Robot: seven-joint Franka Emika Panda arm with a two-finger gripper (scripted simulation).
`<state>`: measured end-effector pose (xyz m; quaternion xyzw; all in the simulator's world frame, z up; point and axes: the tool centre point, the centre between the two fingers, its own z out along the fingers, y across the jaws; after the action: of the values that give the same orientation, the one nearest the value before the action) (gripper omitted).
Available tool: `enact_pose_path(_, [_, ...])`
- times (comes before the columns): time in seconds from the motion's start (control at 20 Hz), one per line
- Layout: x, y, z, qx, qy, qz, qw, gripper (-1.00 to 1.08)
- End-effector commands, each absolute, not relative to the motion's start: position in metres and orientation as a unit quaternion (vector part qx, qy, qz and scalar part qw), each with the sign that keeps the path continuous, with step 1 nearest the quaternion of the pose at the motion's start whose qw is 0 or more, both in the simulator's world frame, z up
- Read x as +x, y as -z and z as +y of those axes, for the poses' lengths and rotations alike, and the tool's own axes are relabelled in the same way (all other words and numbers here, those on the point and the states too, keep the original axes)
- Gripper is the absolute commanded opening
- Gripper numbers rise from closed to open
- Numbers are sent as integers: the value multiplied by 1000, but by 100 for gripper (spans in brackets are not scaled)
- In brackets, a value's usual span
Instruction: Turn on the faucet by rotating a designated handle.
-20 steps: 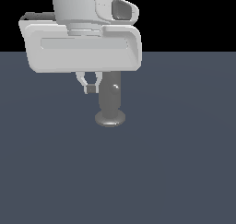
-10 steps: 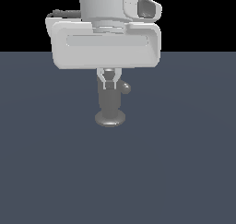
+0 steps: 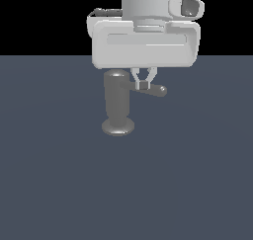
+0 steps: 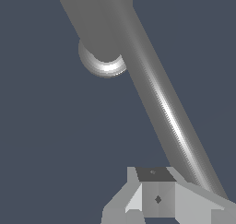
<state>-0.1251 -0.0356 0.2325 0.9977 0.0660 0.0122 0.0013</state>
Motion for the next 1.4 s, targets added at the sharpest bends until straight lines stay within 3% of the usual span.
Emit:
enact_pose_path(0.0, [-126,-220,-52,998,0,62,0,-100])
enact_pose_path(0.55, [-110,-220,-103,998,0,62,0,-100])
enact_pose_path(0.65, [-100,-234,-81,997,-16,82,3,-100])
enact_pose_path(1.35, [-60,-231,-109,997,-12,76,2,-100])
